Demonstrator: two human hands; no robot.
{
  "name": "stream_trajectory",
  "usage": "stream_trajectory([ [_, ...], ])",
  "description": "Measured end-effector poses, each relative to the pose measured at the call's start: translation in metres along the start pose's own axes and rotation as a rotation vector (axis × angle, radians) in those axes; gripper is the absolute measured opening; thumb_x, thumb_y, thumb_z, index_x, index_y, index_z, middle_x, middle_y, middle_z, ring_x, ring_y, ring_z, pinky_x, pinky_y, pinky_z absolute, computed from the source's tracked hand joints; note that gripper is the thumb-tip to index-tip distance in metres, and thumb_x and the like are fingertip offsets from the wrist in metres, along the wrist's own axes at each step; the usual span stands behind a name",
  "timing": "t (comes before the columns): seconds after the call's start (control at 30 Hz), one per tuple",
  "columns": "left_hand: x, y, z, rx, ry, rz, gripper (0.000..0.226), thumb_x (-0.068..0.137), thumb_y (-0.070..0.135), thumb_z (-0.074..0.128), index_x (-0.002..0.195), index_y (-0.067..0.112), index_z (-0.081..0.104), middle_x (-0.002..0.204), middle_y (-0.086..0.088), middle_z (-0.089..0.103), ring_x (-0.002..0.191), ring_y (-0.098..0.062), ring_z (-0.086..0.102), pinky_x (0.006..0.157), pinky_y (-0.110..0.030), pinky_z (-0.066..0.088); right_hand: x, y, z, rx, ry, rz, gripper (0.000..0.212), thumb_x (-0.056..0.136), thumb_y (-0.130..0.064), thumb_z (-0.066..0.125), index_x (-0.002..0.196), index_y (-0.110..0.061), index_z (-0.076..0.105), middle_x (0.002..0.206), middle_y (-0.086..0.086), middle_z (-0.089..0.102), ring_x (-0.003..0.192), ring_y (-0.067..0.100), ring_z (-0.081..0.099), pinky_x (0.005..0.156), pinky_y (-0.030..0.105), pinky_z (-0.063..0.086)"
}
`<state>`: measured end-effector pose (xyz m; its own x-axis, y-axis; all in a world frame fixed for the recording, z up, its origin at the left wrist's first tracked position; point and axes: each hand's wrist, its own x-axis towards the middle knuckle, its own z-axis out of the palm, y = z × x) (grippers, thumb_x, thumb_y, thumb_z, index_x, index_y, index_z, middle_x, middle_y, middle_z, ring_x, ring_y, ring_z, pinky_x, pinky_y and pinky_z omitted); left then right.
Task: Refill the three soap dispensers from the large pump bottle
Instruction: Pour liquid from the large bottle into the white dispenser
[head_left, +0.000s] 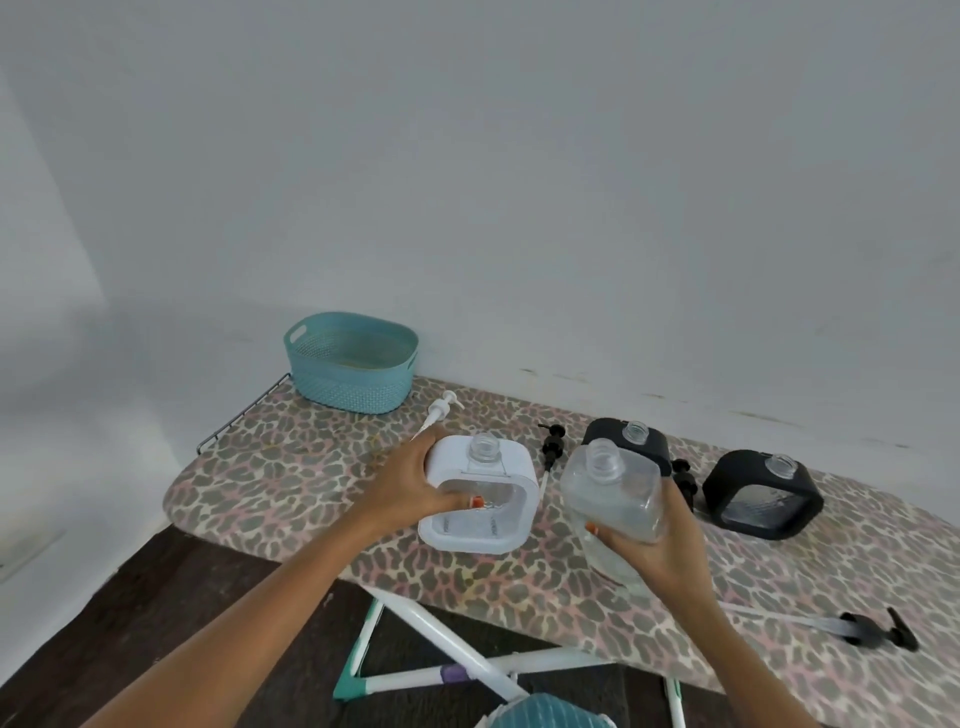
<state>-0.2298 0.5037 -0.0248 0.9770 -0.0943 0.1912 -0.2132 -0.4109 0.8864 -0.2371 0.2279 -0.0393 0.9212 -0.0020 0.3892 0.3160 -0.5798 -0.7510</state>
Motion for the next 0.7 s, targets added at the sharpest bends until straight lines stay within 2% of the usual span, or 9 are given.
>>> stream_trajectory([
  [0.1,-0.010,0.004,0.001,0.045,-0.065,0.024,0.061,0.055,0.031,0.086,0.105,0.030,0.051,0.101,0.010,0.060,0.092,-0.001,0.059,0.083,-0.023,0.050,0.006,-0.011,-0.008,-0.115,0.010,-0.077,0.061,0.060,-0.016,0.085,0.109,-0.002,0.052,0.093,-0.002,0.052,0.086,0.017,0.051,0.063,0.018,0.037],
  [0.2,-0.019,0.009,0.004,0.091,-0.141,0.053,0.057,0.056,0.032,0.085,0.096,0.041,0.045,0.096,0.021,0.054,0.086,0.012,0.055,0.076,-0.011,0.046,0.014,-0.015,-0.016,-0.175,-0.001,-0.146,0.066,0.058,-0.018,0.087,0.112,-0.001,0.052,0.095,-0.001,0.052,0.088,0.020,0.052,0.070,0.029,0.040],
  [0.27,-0.022,0.010,0.007,0.105,-0.163,0.071,0.058,0.053,0.039,0.084,0.098,0.039,0.047,0.097,0.021,0.054,0.088,0.010,0.054,0.076,-0.011,0.045,0.017,-0.017,-0.020,-0.209,-0.007,-0.192,0.069,0.057,-0.032,0.086,0.112,-0.006,0.053,0.095,0.001,0.056,0.089,0.025,0.056,0.070,0.033,0.042],
  [0.33,-0.024,0.011,0.011,0.110,-0.167,0.077,0.059,0.058,0.030,0.085,0.104,0.029,0.048,0.098,0.016,0.055,0.091,0.003,0.054,0.079,-0.019,0.046,0.018,-0.019,-0.024,-0.250,-0.007,-0.275,0.068,0.057,-0.052,0.074,0.111,-0.017,0.050,0.096,0.005,0.062,0.085,0.025,0.059,0.067,0.034,0.045],
  [0.37,-0.025,0.012,0.013,0.117,-0.166,0.079,0.059,0.058,0.031,0.085,0.105,0.027,0.048,0.098,0.015,0.055,0.091,0.001,0.053,0.079,-0.022,0.046,0.018,-0.021,-0.026,-0.275,-0.003,-0.338,0.066,0.057,-0.053,0.072,0.109,-0.020,0.048,0.095,0.007,0.064,0.082,0.025,0.060,0.066,0.034,0.047],
  [0.43,-0.025,0.016,0.016,0.123,-0.166,0.093,0.061,0.056,0.038,0.082,0.105,0.027,0.049,0.097,0.015,0.055,0.090,0.000,0.053,0.079,-0.021,0.046,0.019,-0.026,-0.027,-0.341,0.009,-0.466,0.061,0.057,-0.044,0.074,0.107,-0.019,0.048,0.090,0.009,0.067,0.077,0.029,0.064,0.063,0.031,0.045],
  [0.53,-0.026,0.020,0.019,0.131,-0.176,0.089,0.057,0.059,0.028,0.085,0.100,0.033,0.046,0.093,0.022,0.053,0.086,0.005,0.053,0.071,-0.009,0.042,0.022,-0.033,-0.028,-0.415,0.034,-0.553,0.059,0.054,-0.034,0.074,0.104,-0.021,0.046,0.084,0.008,0.069,0.072,0.030,0.066,0.062,0.028,0.041],
  [0.7,-0.027,0.019,0.021,0.158,-0.189,0.086,0.058,0.061,0.028,0.084,0.104,0.033,0.046,0.094,0.022,0.052,0.087,0.006,0.052,0.072,-0.010,0.040,0.027,-0.031,-0.029,-0.492,0.044,-0.652,0.056,0.054,-0.033,0.073,0.102,-0.019,0.046,0.083,0.007,0.070,0.069,0.028,0.066,0.063,0.027,0.041],
])
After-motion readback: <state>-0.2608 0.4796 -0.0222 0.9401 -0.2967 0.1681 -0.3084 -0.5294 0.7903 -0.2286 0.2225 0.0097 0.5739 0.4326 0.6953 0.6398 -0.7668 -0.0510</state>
